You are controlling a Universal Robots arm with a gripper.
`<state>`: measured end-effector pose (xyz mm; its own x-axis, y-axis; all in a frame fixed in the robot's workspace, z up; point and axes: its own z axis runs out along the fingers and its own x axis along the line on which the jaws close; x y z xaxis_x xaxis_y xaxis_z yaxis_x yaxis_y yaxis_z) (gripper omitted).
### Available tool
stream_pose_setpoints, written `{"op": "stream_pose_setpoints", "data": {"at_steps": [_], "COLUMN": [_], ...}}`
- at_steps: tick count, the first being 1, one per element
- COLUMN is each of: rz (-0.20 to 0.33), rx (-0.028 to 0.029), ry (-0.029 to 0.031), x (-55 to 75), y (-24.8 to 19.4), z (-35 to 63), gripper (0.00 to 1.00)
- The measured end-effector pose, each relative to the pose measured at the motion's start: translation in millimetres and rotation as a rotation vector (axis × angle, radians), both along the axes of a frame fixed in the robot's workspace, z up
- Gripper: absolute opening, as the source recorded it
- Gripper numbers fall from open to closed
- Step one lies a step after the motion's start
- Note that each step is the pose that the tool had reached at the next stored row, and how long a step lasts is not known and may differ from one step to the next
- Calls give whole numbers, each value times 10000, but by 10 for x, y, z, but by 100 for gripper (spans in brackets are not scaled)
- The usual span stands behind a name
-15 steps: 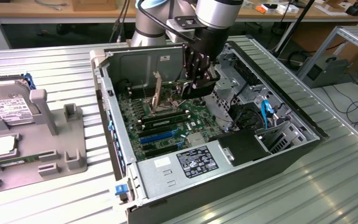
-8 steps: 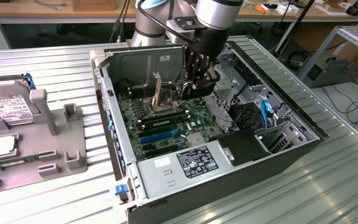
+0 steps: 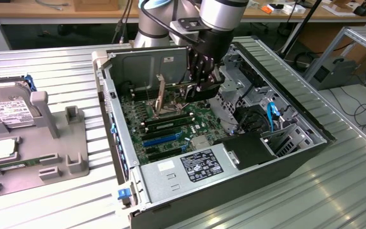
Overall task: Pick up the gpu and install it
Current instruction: 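Insert the gpu into the slot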
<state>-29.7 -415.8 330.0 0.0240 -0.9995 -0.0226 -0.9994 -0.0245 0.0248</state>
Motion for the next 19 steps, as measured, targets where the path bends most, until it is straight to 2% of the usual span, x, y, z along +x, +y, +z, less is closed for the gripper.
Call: {"op": "stream_pose_setpoints", "data": {"at_steps": [19], "rz": [0], "rx": [0], "ry": [0], "x": [-50], "y": [-1], "z": [-20], "gripper": [27]}}
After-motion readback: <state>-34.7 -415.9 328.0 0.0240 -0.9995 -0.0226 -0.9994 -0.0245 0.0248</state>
